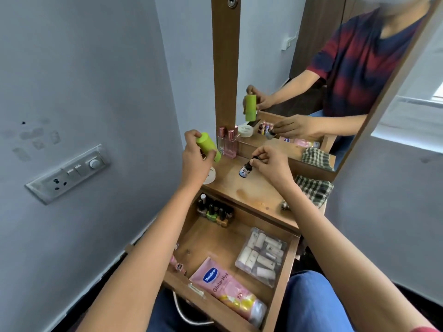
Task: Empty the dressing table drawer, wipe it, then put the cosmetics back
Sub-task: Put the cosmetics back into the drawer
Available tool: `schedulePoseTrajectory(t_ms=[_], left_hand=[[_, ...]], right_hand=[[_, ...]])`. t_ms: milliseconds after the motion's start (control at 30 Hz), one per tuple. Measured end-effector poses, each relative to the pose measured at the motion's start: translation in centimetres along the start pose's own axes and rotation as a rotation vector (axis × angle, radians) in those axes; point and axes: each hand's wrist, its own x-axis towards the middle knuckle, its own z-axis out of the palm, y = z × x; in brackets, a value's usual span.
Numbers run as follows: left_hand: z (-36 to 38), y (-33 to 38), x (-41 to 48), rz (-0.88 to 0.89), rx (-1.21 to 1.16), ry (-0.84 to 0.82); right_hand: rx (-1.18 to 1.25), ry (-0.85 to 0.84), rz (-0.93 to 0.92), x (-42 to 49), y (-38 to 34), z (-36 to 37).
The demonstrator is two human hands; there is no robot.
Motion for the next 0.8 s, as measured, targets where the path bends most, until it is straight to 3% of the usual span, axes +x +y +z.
schedulePoseTrajectory(t_ms=[167,533,800], left_hand=[[-2.2,0.6,-5.5,-0.028,-0.019,-0.039],[-2.4,-0.3,-15.0,-0.08,0.171,-0.18],[-0.7,-1.5,-17.2,-0.238,0.217,-0.271]], right_hand=[[0.036,-0.021,-0.003,-4.4,-0.7,-0.2],[-0.289,-0.159,-0.08,-11.4,2.4,1.8],[-0.458,-0.19,-0.045,-12.9,4.9,4.0]])
